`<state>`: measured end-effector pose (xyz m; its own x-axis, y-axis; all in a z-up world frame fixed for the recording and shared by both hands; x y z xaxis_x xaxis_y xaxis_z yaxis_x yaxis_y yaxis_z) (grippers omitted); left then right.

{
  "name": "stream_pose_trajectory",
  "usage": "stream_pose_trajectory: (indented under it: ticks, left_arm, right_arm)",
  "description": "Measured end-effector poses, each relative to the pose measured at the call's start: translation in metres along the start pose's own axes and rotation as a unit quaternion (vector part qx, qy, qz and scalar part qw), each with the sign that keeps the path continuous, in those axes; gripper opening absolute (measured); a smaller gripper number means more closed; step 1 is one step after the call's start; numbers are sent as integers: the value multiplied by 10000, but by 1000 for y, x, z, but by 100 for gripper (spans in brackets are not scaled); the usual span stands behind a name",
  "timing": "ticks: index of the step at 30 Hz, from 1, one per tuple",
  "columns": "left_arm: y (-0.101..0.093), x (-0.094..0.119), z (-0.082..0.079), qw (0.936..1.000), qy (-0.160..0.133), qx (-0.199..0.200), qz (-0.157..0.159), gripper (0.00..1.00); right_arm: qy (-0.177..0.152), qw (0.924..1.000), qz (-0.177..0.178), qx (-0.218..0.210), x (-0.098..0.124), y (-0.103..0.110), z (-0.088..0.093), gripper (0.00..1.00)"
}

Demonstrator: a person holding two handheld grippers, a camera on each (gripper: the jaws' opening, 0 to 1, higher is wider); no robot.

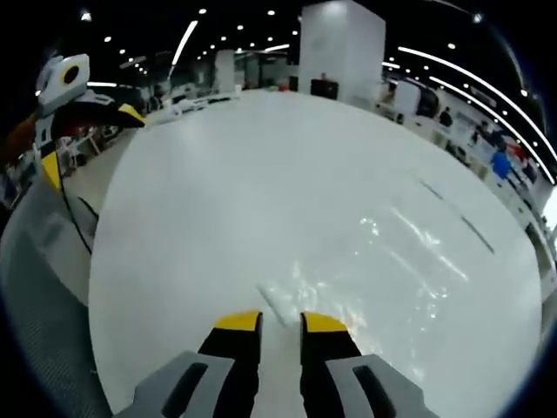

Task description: Open the resealable bag by pulling the two sides of the seal apart until the entire bag opening is separated and visibly accessible.

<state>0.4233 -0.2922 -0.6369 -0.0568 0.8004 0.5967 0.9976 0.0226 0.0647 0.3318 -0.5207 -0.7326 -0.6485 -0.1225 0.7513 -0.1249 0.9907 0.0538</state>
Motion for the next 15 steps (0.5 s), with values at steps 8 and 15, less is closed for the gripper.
stream_pose_trajectory:
  ticks: [8, 15]
  left_arm:
    - [0, 0, 0, 10000, -3, 33, -9, 80]
    - [-2, -2, 1, 10000, 33, 31, 69, 80]
  right_arm:
    - [142, 9999, -36, 51, -8, 0, 3, 10]
    - [165, 9996, -3, 220, -9, 0, 2, 4]
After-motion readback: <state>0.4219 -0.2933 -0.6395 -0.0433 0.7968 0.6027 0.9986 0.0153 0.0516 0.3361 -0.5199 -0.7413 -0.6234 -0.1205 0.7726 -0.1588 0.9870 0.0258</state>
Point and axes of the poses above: the point that each gripper's makers call its tool centre point, and the gripper's own axes: x roughly backward along the fingers, y roughly to its left, z roughly out of its underside, the point moved 5 cm from there along x, roughly backward along the fingers, and after that the axes turned 6 degrees about -x, right-handed, at the moved point
